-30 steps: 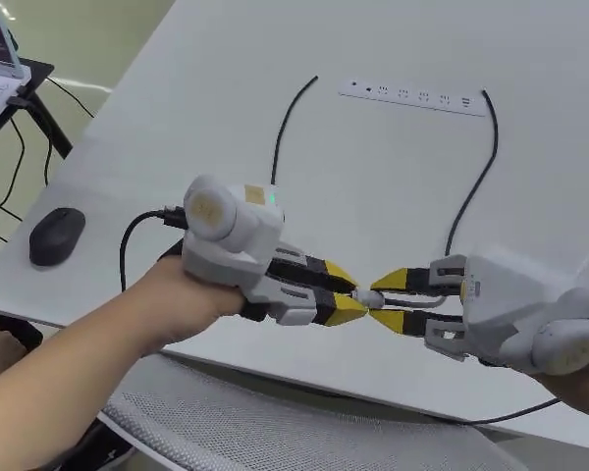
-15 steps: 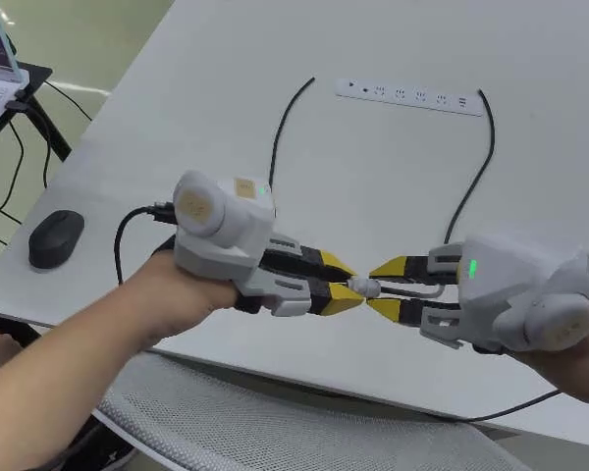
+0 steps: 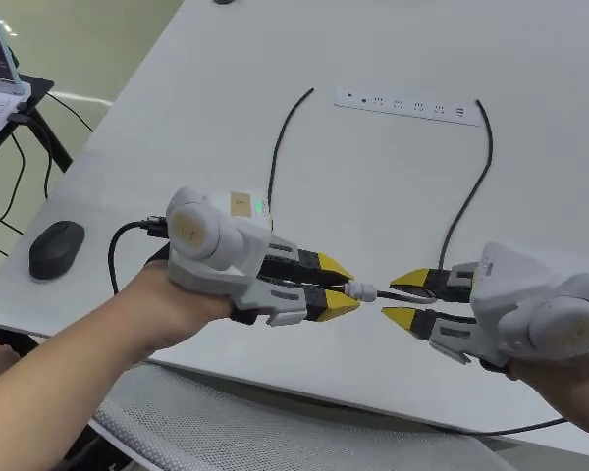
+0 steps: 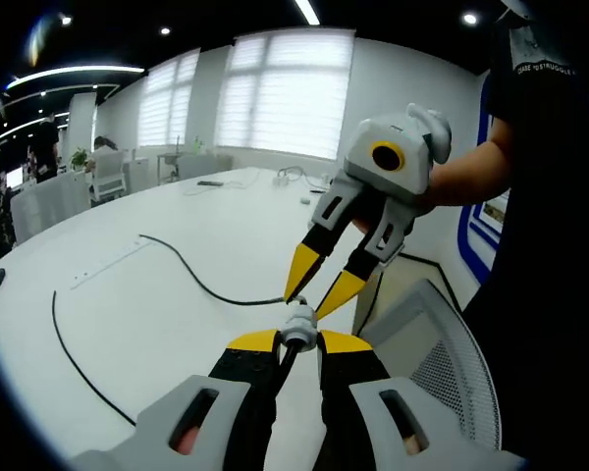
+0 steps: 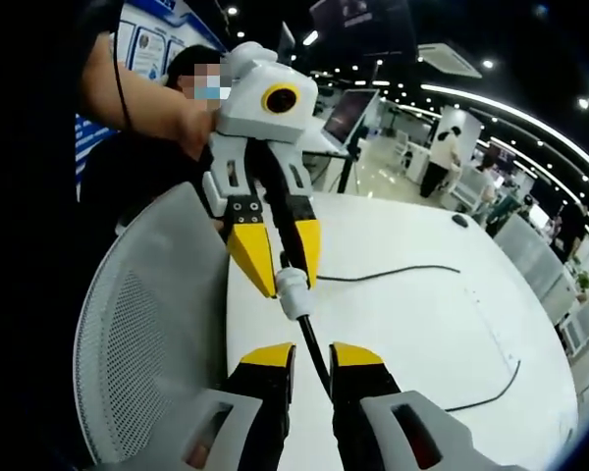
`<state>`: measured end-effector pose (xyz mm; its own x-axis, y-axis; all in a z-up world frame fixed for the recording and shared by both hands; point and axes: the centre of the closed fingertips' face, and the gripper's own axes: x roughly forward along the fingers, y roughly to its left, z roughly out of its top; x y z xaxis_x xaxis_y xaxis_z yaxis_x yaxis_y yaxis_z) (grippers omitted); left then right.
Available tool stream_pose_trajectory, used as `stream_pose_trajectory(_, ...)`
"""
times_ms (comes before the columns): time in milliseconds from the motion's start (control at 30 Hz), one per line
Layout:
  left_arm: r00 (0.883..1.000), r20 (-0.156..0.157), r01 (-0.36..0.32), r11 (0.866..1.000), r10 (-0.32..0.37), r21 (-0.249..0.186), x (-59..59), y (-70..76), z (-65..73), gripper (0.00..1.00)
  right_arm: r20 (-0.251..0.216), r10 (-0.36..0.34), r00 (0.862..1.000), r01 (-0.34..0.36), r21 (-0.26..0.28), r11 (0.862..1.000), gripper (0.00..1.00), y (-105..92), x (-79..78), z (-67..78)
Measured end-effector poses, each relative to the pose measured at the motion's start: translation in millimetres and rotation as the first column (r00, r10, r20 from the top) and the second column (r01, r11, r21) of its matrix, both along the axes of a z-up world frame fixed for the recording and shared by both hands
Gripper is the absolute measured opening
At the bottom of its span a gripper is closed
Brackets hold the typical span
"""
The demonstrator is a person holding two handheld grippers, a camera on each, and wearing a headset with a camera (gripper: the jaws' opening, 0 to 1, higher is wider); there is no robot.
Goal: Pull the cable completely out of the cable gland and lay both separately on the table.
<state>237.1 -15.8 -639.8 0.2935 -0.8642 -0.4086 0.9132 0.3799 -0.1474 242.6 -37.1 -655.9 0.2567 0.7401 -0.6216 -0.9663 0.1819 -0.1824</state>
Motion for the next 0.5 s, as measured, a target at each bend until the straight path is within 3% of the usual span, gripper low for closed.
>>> stream_pose_trajectory(200, 1.0, 0.02, 0.012, 1.0, -0.012, 0.009, 2.4, -1.9, 0.0, 0.15, 0.04, -0.052, 0.998, 0.052, -0.002, 0.999, 0.03, 4.6, 1.2, 3.8)
stream_pose_trajectory(300, 1.0, 0.015, 0.016, 1.0, -0.017, 0.013, 3.7, -1.6, -0.9, 0.15, 0.074, -0.065, 0.995, 0.066, -0.01, 0.998, 0.02, 5.4, 2.7, 3.4)
stream_pose_trajectory(500, 0.999, 0.017, 0.028, 0.999, -0.028, 0.015, 6.0, 0.7, -1.5, 0.15, 0.107, -0.055, 0.993, 0.059, -0.029, 0.998, 0.02, 7.1, 1.8, 3.6)
